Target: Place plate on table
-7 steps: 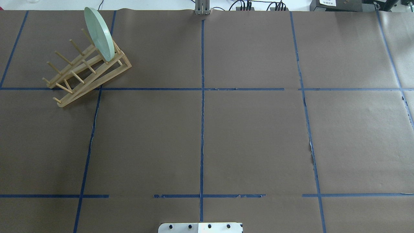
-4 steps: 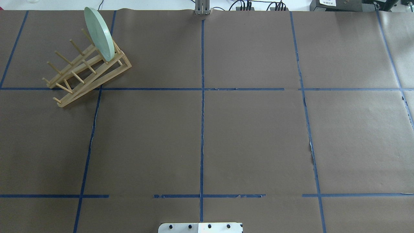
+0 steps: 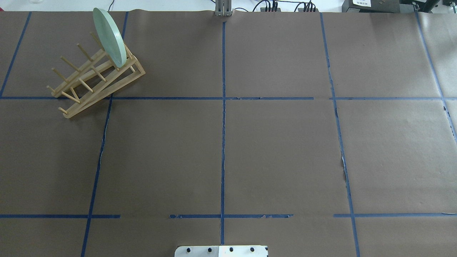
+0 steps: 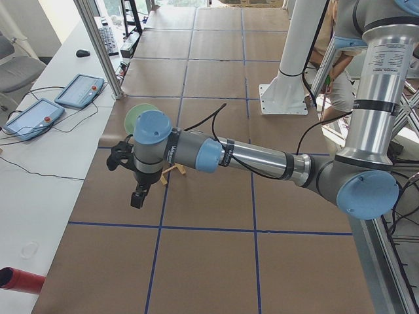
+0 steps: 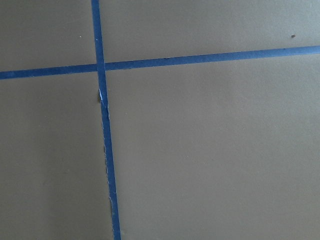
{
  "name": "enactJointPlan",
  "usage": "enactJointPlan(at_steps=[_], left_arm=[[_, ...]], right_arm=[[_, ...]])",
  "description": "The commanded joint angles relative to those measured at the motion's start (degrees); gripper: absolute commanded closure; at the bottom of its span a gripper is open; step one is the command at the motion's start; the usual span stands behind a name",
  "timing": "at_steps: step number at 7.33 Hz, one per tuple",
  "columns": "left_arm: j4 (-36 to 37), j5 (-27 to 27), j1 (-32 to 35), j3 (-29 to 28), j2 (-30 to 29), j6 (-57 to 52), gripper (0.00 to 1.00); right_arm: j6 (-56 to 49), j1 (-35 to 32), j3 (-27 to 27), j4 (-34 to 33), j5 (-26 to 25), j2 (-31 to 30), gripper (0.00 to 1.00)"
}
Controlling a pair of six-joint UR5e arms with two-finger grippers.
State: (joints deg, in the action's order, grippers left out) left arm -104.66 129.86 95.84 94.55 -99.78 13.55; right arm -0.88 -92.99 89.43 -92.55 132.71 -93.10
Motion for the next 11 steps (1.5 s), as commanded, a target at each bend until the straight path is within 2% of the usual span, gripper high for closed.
enactJointPlan(at_steps=[1, 2, 3, 4, 5, 6, 7, 9, 11], left_arm=[[-14.02, 3.52, -1.08, -2.07, -1.46, 22.32, 0.00], [-18.86, 5.73, -3.53, -2.18, -3.64, 27.27, 0.00], [-24.92, 5.58, -9.65, -3.13, -4.36, 28.97, 0.00], [-27.50, 5.67, -13.10, -5.14, -6.37, 32.47, 0.00], [-27.87, 5.67, -13.48, -5.34, -8.56, 44.86, 0.00], [-31.97, 5.50, -14.88, -5.69, -9.98, 54.81, 0.00], [-38.45, 5.41, -16.98, -7.69, -11.04, 62.57, 0.00], [-56.10, 5.23, -19.01, -15.41, -11.75, 72.97, 0.00], [-56.88, -3.16, -24.70, -18.68, -17.43, 83.08, 0.00]], right_arm=[[0.00, 0.00, 0.05, 0.00, 0.00, 0.02, 0.00], [0.00, 0.00, -0.04, 0.00, 0.00, 0.02, 0.00], [0.00, 0.00, -0.04, 0.00, 0.00, 0.02, 0.00], [0.00, 0.00, 0.05, 0.00, 0.00, 0.02, 0.00], [0.00, 0.00, 0.05, 0.00, 0.00, 0.02, 0.00], [0.00, 0.00, 0.05, 0.00, 0.00, 0.02, 0.00], [0.00, 0.00, -0.04, 0.00, 0.00, 0.02, 0.00], [0.00, 0.00, -0.04, 0.00, 0.00, 0.02, 0.00], [0.00, 0.00, -0.04, 0.00, 0.00, 0.02, 0.00]])
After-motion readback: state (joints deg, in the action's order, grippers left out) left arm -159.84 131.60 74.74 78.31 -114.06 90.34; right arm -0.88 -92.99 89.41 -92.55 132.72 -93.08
